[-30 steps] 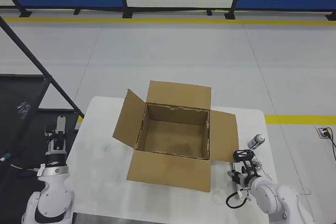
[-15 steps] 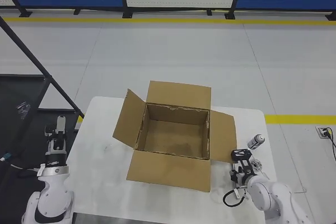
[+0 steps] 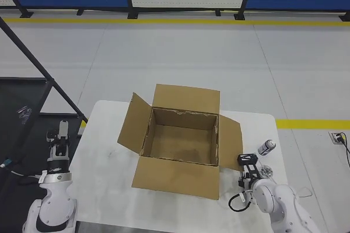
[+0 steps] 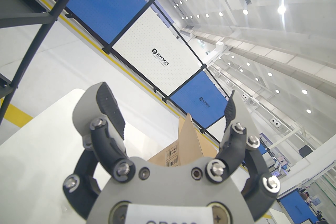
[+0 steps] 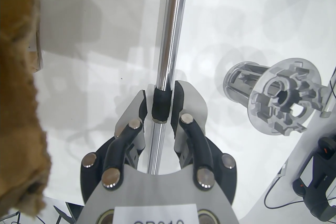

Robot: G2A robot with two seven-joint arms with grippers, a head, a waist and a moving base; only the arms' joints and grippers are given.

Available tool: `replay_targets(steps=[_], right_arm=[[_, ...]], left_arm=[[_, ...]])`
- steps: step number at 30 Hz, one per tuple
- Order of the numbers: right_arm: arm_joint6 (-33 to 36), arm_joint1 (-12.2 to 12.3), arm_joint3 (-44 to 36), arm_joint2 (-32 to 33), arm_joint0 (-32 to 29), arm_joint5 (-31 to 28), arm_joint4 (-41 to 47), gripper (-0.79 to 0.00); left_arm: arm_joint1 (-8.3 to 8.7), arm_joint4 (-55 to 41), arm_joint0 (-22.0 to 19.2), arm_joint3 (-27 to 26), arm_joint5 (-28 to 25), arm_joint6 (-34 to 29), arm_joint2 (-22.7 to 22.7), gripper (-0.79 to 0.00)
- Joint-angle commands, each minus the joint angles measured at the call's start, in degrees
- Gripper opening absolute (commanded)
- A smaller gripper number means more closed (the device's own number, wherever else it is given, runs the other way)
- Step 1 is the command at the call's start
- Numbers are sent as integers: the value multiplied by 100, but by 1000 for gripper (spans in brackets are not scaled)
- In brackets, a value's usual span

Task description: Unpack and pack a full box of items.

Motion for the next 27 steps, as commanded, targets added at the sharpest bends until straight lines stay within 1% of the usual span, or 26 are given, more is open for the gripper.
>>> replay_targets(steps=[1, 8, 10, 13, 14, 16, 21, 27], right_arm=[[13, -4, 12, -5, 10, -1, 0, -560], [154, -19, 120, -53, 85, 12, -65, -579], [158, -26, 152, -60, 97, 26, -62, -613], [171, -30, 177, -57, 102, 22, -70, -699], [174, -31, 179, -54, 102, 24, -69, -751], [181, -31, 181, -40, 92, 22, -68, -785], [106, -16, -17, 107, -55, 77, -76, -785], [-232, 55, -967, 685, -727, 68, 94, -785]], left_arm=[[0, 0, 0, 0, 0, 0, 0, 0], [0, 0, 0, 0, 0, 0, 0, 0], [0, 0, 0, 0, 0, 0, 0, 0], [0, 0, 0, 0, 0, 0, 0, 0], [0, 0, 0, 0, 0, 0, 0, 0], [0, 0, 0, 0, 0, 0, 0, 0], [0, 0, 0, 0, 0, 0, 0, 0], [0, 0, 0, 0, 0, 0, 0, 0]])
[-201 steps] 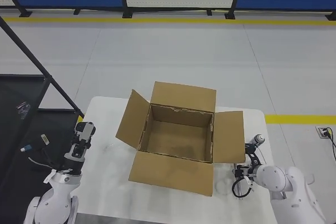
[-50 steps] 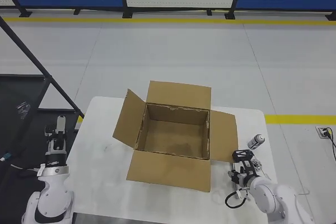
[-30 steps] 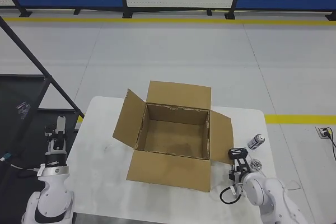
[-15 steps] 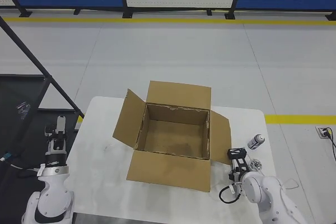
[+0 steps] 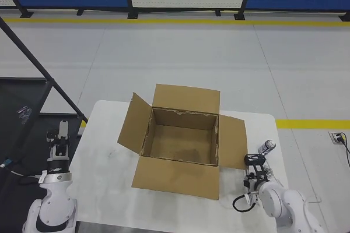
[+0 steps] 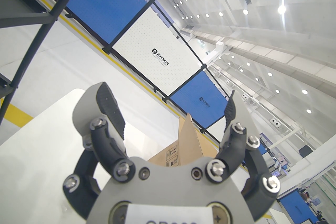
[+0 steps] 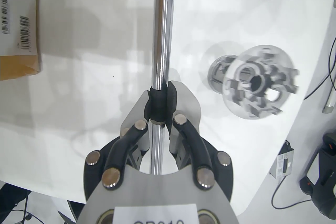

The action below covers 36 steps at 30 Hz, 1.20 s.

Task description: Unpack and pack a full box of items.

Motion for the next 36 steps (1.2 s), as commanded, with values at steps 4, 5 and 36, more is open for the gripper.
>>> replay_targets(steps=[4, 5, 36], right_arm=[[-354, 42, -945, 595, -641, 182, 167, -785], [-437, 44, -1147, 713, -751, 282, 195, -785], [-1273, -832, 1104, -3194, 4170, -154, 551, -785]], left_arm=[[0, 0, 0, 0, 0, 0, 0, 0], [0, 0, 0, 0, 0, 0, 0, 0], [0, 0, 0, 0, 0, 0, 0, 0]])
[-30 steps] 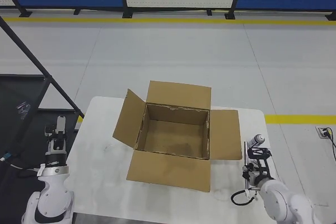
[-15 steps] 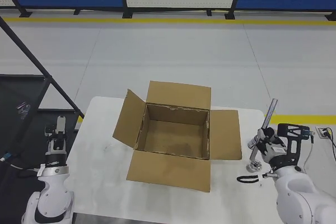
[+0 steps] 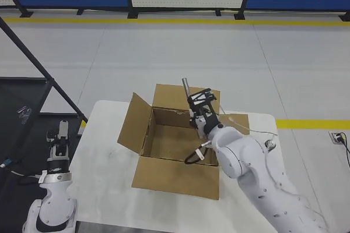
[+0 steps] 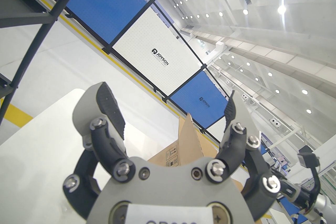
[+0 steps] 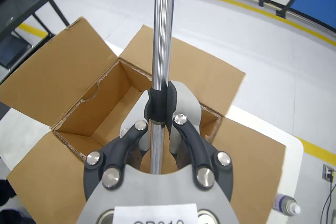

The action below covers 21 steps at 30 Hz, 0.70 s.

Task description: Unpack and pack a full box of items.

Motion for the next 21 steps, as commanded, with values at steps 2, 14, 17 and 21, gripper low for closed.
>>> replay_targets(steps=[2, 14, 17, 21], right_arm=[[31, -229, 896, -650, 567, -170, 125, -785], [290, -1005, 3272, -1946, 1397, -687, 336, -785], [205, -1161, 3690, -2071, 1410, -464, 312, -785], [88, -1358, 4178, -2191, 1447, -408, 343, -785]], left_arm=[[0, 0, 0, 0, 0, 0, 0, 0], [0, 0, 0, 0, 0, 0, 0, 0], [0, 0, 0, 0, 0, 0, 0, 0], [0, 0, 0, 0, 0, 0, 0, 0]])
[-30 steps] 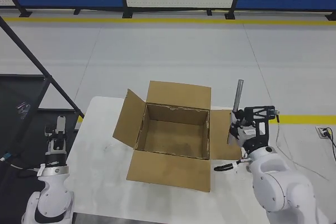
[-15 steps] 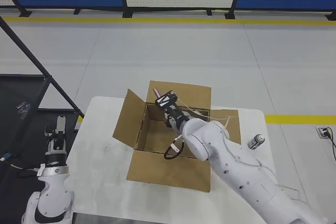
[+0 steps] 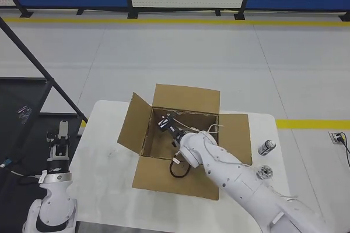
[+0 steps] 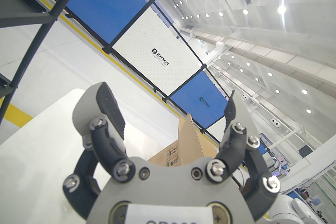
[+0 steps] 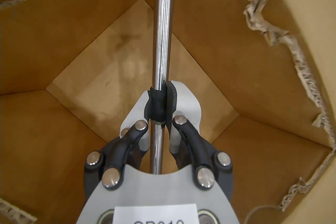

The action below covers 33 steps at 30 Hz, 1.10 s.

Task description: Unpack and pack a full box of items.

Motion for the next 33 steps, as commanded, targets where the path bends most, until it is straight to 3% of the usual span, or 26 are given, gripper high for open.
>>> replay_targets(steps=[1, 17, 18, 19, 21, 24, 33], right_arm=[[-40, -86, 228, -49, 21, 7, 5, -785], [-364, -804, 1905, -211, 255, -270, 264, -785], [-383, -842, 2001, -210, 274, -292, 278, -742], [-400, -880, 2088, -208, 292, -306, 294, -640], [-449, -948, 2251, -200, 326, -344, 316, -628], [-529, -1028, 2457, -159, 370, -412, 380, -545], [-860, -1084, 2683, 29, 450, -618, 451, -489]], left_arm=[[0, 0, 0, 0, 0, 0, 0, 0], [0, 0, 0, 0, 0, 0, 0, 0], [0, 0, 0, 0, 0, 0, 0, 0], [0, 0, 0, 0, 0, 0, 0, 0], [0, 0, 0, 0, 0, 0, 0, 0], [0, 0, 0, 0, 0, 0, 0, 0], [0, 0, 0, 0, 0, 0, 0, 0]])
